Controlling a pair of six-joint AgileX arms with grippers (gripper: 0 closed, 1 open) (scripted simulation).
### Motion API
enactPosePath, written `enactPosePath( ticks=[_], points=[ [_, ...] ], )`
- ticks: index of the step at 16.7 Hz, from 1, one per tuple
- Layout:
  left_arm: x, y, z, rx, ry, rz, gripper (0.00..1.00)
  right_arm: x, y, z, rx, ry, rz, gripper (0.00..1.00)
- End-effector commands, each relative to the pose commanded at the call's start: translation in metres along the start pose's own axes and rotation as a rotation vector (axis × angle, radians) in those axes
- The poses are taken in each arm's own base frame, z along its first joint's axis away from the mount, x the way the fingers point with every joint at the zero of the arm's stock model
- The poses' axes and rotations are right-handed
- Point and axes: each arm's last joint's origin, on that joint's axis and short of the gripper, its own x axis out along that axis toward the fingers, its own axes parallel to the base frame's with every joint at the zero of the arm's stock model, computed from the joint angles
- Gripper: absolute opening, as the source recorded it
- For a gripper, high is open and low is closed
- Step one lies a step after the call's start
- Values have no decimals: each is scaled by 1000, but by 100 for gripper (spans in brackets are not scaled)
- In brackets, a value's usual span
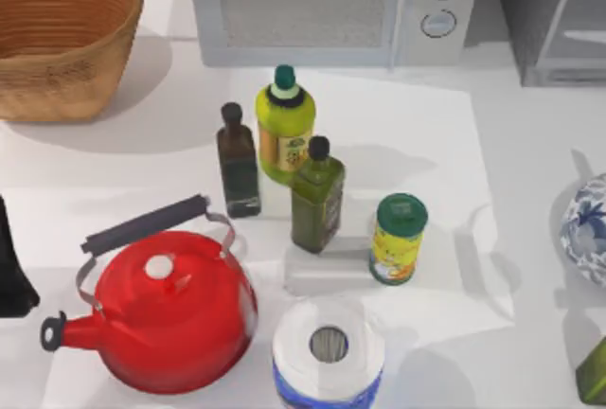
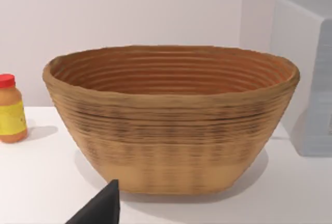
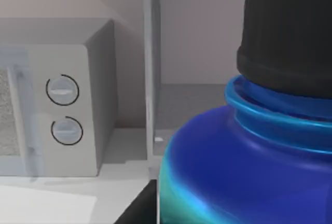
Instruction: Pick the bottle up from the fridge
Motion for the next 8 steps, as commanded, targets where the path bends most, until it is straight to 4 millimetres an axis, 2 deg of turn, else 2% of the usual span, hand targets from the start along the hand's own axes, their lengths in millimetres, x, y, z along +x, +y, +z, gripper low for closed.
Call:
enactPosePath(
  ticks=[2,8],
  points=[
    [0,0,0,0,0,0,100,-1,0,-12,-1,26,-14,0],
    [0,0,0,0,0,0,100,-1,0,-13,1,30,-16,0]
  ],
)
